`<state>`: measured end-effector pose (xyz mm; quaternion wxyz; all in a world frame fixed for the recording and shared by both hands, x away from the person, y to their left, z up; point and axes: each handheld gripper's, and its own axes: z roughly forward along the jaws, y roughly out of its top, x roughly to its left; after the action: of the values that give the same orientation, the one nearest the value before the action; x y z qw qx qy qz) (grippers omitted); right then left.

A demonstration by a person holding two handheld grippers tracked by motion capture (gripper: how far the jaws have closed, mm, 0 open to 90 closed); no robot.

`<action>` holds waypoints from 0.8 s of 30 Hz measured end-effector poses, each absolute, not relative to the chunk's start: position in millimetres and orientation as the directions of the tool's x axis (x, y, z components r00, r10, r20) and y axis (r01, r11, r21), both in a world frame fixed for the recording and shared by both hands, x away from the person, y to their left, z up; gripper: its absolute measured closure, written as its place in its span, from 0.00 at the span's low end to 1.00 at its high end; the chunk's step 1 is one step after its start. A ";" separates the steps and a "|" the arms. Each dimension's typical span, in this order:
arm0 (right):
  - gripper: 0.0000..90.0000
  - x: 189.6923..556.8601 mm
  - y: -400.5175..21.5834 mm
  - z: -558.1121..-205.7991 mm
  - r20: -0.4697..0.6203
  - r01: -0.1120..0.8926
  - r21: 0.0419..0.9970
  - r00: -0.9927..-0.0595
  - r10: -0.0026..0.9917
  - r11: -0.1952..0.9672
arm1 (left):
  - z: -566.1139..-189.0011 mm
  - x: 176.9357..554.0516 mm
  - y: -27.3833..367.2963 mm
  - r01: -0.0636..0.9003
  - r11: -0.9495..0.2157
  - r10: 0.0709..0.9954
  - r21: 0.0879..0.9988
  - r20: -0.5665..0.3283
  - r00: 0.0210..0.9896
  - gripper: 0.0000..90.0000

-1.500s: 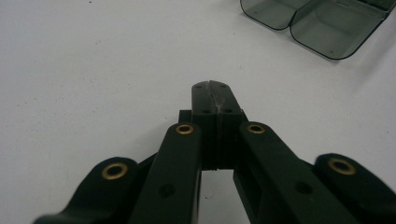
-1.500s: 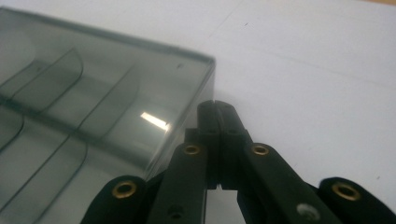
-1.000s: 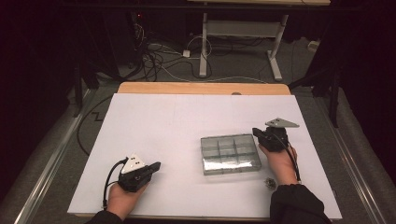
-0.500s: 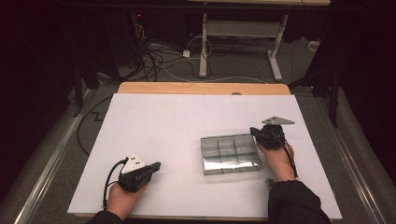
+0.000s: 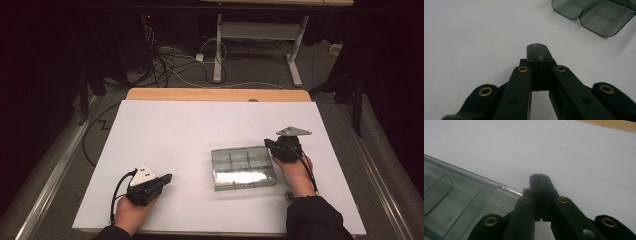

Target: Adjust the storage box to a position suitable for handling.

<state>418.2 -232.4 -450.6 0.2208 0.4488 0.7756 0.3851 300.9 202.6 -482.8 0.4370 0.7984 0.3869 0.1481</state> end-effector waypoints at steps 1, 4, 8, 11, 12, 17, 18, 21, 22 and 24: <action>1.00 416.0 -229.8 -450.6 0.006 0.527 0.794 -0.505 0.863 0.303 | -482.6 300.9 203.1 0.487 -0.326 0.745 0.811 -0.097 0.660 0.97; 1.00 407.9 -219.2 -450.1 -0.001 0.519 0.790 -0.530 0.848 0.325 | -482.5 300.8 203.1 0.486 -0.327 0.744 0.810 -0.096 0.661 0.97; 1.00 394.5 -201.5 -449.9 -0.010 0.509 0.782 -0.568 0.823 0.361 | -482.3 300.4 203.4 0.486 -0.329 0.745 0.810 -0.094 0.661 0.97; 1.00 382.5 -186.6 -448.9 -0.040 0.484 0.777 -0.600 0.799 0.403 | -482.3 300.1 203.7 0.486 -0.330 0.745 0.809 -0.093 0.660 0.97; 1.00 378.9 -182.7 -448.8 -0.038 0.482 0.775 -0.612 0.790 0.410 | -482.4 299.9 203.7 0.486 -0.326 0.745 0.811 -0.096 0.660 0.97; 1.00 364.3 -176.5 -442.3 -0.061 0.454 0.785 -0.621 0.781 0.422 | -482.2 299.3 204.6 0.484 -0.331 0.742 0.810 -0.093 0.664 0.97; 1.00 359.8 -179.1 -438.5 -0.055 0.445 0.796 -0.622 0.781 0.410 | -482.1 298.9 205.1 0.484 -0.334 0.741 0.809 -0.091 0.665 0.97; 1.00 337.6 -189.0 -431.9 -0.056 0.413 0.821 -0.630 0.775 0.394 | -482.1 297.8 206.1 0.485 -0.330 0.742 0.810 -0.095 0.663 0.97; 1.00 328.3 -192.8 -432.6 -0.052 0.413 0.821 -0.633 0.772 0.394 | -482.1 297.8 206.1 0.485 -0.330 0.742 0.810 -0.095 0.663 0.97; 1.00 309.4 -200.8 -438.2 -0.048 0.415 0.818 -0.640 0.767 0.398 | -482.1 296.8 205.9 0.486 -0.332 0.739 0.808 -0.098 0.667 0.97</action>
<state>309.4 -200.8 -438.2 0.2149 0.3659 0.8079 0.4090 296.8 205.9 -482.1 0.4342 0.8031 0.3814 0.1452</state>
